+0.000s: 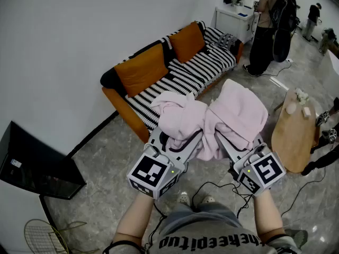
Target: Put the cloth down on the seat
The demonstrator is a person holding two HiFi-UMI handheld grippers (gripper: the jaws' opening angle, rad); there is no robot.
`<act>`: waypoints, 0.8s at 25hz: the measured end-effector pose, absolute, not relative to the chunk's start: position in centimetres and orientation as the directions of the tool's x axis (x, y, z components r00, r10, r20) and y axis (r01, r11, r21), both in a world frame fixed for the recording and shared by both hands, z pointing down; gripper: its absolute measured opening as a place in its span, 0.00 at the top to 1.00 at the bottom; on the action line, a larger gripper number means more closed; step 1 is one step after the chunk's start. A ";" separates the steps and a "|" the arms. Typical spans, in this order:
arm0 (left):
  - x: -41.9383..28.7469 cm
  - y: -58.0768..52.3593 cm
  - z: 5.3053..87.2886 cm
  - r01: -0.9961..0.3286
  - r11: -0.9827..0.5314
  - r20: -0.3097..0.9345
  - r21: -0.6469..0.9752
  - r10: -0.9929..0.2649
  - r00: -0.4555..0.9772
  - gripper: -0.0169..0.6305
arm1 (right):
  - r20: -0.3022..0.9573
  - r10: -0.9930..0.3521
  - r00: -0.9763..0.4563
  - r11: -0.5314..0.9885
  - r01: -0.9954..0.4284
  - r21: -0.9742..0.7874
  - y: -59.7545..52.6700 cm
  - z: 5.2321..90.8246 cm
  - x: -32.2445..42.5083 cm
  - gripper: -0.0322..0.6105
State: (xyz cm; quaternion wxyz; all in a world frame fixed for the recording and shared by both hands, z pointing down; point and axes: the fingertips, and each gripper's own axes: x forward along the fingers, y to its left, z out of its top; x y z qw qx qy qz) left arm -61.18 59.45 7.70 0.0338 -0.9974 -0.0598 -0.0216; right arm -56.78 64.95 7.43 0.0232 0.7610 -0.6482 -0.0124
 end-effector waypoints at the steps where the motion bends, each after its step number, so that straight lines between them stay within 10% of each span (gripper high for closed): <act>1: -61.3 59.3 7.7 0.122 -0.990 0.048 -0.067 0.119 0.992 0.60 | 0.010 -0.987 0.160 -0.159 -0.986 0.052 64.8 7.4 -56.9 0.68; 20: -62.4 55.0 7.6 0.135 -0.989 0.034 -0.064 0.133 0.990 0.60 | 0.011 -0.987 0.159 -0.158 -0.986 0.050 60.6 7.5 -58.0 0.67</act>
